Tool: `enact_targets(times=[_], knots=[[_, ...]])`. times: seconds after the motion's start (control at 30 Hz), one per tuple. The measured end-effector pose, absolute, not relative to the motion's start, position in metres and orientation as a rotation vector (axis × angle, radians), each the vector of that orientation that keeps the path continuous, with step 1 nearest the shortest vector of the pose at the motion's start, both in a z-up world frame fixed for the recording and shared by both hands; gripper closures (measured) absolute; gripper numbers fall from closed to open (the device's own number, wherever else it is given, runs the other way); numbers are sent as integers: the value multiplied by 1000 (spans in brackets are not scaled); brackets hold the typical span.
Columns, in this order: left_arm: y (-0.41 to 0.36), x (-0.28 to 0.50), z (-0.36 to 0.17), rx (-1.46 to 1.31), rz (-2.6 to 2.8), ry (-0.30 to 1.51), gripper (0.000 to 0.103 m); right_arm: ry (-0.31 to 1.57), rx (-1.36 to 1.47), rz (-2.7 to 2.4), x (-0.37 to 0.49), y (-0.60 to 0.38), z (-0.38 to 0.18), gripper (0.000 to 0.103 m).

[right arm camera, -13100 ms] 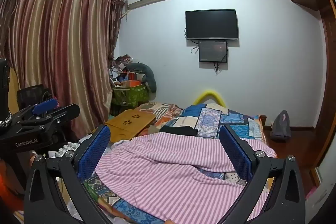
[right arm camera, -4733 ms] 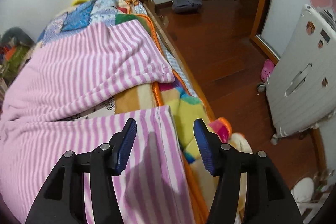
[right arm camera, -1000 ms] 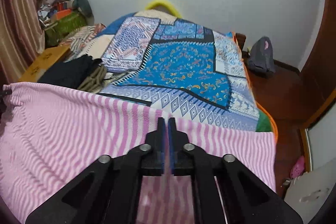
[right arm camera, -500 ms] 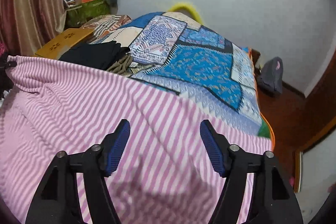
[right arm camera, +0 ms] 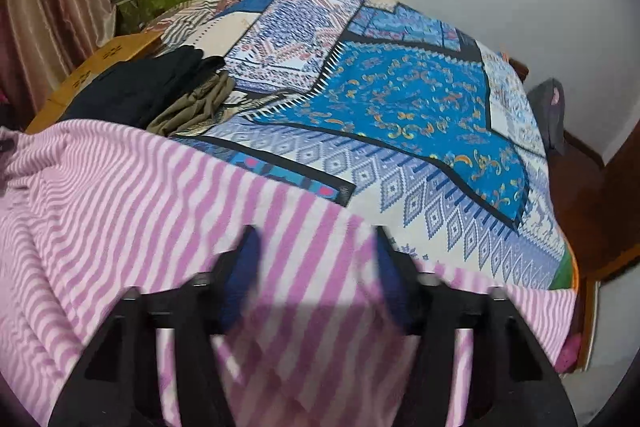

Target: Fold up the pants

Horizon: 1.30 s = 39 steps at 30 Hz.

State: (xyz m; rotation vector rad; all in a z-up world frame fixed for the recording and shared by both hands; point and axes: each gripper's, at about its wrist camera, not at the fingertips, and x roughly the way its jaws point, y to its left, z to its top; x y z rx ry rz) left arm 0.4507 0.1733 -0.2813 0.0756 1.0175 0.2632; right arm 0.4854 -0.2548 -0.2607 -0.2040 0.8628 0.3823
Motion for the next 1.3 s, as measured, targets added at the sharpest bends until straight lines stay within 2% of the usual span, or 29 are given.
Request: enact_targets(times=[0.03, 0.07, 0.4, 0.73, 0.93, 1.07, 1.3], knots=[[172, 450, -280, 67, 261, 1015, 84, 856, -223, 377, 481, -252, -258, 86], [171, 449, -278, 64, 260, 1014, 84, 853, -232, 378, 479, -250, -256, 94], [172, 415, -227, 25, 227, 943, 84, 779, -145, 396, 430, -264, -212, 95], [185, 348, -184, -14, 191, 881, 84, 719, -38, 431, 312, -284, -174, 95], [195, 296, -170, -1, 138, 845, 84, 717, 18, 454, 240, -282, -175, 95], [203, 265, -175, 10, 108, 837, 84, 731, 64, 463, 208, -281, -183, 95], [220, 225, -227, -4, 94, 927, 84, 763, 72, 444, 168, -275, -202, 95]])
